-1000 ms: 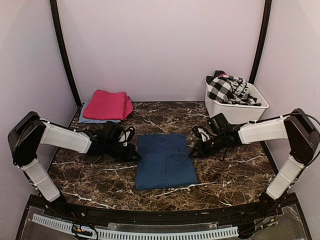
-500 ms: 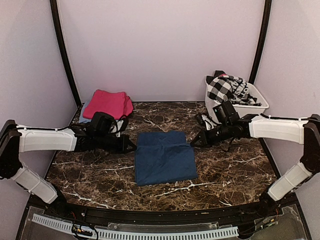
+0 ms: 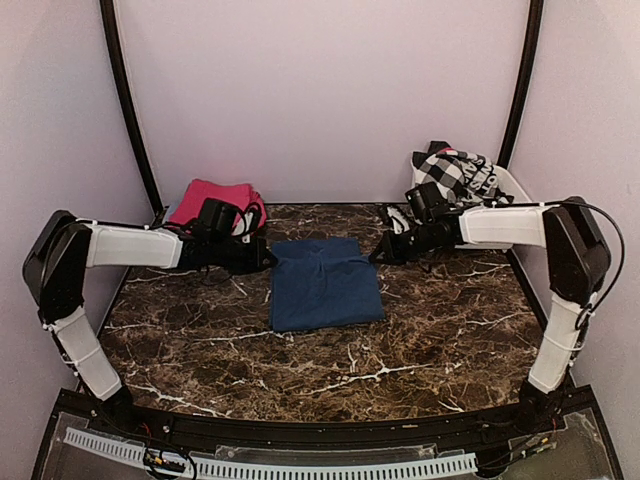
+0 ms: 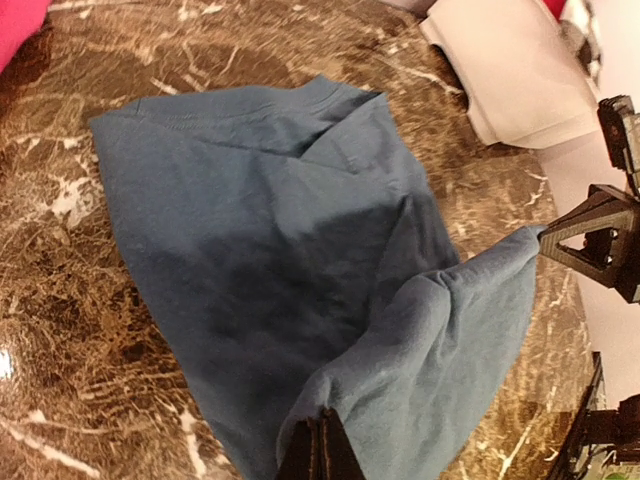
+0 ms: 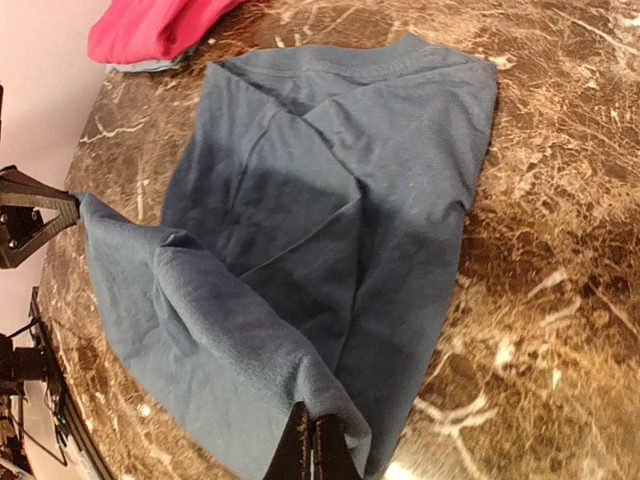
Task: Fold and stack the mixed laundry pile
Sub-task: Fold the 2/3-rectangle-folded T-shirt at the center of the board, then move the 2/3-rectangle-folded T-shirt to the corner of the board.
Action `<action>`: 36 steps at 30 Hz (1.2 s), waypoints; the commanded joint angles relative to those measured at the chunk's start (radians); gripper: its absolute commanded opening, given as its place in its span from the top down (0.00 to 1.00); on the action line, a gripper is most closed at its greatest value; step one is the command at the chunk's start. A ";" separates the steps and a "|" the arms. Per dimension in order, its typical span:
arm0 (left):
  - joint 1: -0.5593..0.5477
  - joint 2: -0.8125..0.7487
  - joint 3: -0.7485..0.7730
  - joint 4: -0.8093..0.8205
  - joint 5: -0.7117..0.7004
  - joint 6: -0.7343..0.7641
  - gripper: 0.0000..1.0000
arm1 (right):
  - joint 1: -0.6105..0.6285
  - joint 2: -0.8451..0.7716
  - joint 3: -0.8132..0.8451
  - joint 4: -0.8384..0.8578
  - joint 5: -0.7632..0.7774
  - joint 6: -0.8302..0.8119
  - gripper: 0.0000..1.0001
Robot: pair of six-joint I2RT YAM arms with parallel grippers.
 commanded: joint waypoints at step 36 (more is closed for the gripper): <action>-0.237 -0.518 -0.386 -0.226 -0.202 0.098 0.14 | 0.190 -0.552 -0.461 -0.201 0.079 0.104 0.34</action>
